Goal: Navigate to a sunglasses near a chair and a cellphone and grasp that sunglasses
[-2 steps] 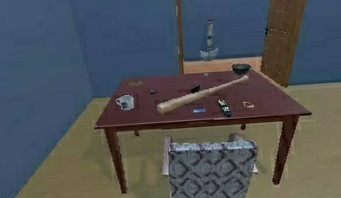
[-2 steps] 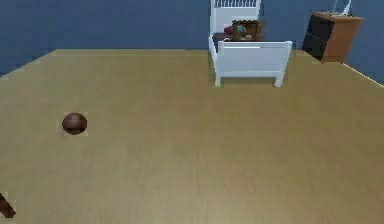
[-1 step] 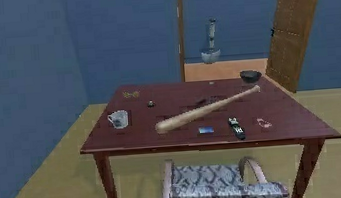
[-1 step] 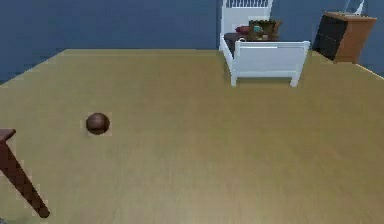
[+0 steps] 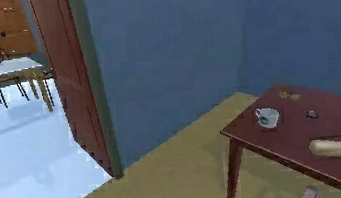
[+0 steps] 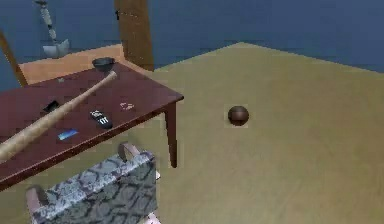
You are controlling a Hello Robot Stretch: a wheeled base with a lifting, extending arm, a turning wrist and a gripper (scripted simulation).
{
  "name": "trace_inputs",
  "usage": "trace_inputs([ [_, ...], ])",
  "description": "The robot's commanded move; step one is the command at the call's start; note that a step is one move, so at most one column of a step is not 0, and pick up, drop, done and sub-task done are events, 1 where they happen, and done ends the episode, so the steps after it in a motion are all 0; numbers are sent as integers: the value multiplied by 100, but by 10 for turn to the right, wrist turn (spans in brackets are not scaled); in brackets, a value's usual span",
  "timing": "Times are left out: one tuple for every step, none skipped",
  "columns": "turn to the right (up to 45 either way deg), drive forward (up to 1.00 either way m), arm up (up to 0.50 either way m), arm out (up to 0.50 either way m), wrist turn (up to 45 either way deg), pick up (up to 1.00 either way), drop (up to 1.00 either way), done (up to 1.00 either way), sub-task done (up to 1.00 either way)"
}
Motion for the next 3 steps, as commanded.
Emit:
trace_inputs([
  [-270, 0, 0, 0, 0, 0, 0, 0, 0],
  [0, 30, 0, 0, 0, 0, 0, 0, 0],
  [210, 0, 0, 0, 0, 0, 0, 0, 0],
])
